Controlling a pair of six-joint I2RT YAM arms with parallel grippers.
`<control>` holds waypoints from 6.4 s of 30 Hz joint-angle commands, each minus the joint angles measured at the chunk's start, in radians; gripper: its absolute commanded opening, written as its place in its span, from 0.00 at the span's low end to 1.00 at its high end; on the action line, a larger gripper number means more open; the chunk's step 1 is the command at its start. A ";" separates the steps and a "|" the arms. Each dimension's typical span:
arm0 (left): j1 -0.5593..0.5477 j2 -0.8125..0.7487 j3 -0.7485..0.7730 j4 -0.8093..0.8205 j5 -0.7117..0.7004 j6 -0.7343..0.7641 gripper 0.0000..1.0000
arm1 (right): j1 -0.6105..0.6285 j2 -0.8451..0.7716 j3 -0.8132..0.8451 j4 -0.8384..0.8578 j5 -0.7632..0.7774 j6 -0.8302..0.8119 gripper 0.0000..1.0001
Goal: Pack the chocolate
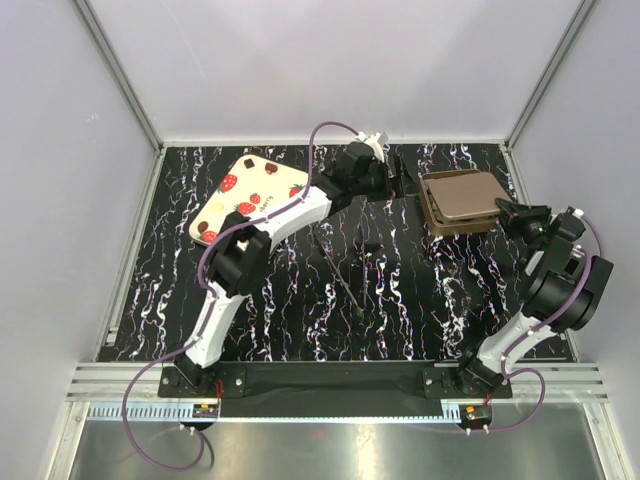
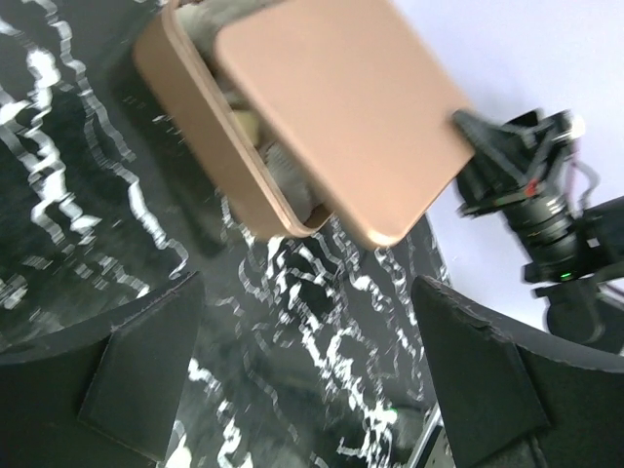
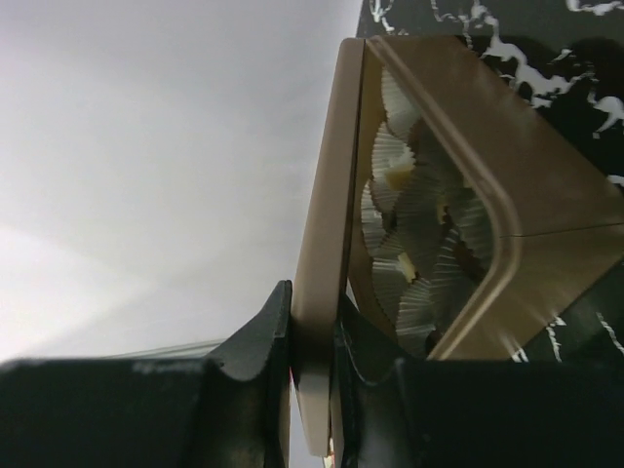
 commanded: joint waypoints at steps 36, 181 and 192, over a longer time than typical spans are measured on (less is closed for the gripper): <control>-0.038 0.155 0.128 0.152 -0.021 -0.010 0.91 | -0.026 -0.101 0.017 -0.445 0.018 -0.299 0.34; -0.067 0.264 0.277 0.132 -0.116 0.056 0.77 | 0.006 0.067 -0.095 0.068 0.134 0.005 0.13; -0.065 0.276 0.280 0.169 -0.099 0.041 0.76 | 0.041 0.184 -0.130 0.294 0.146 0.104 0.13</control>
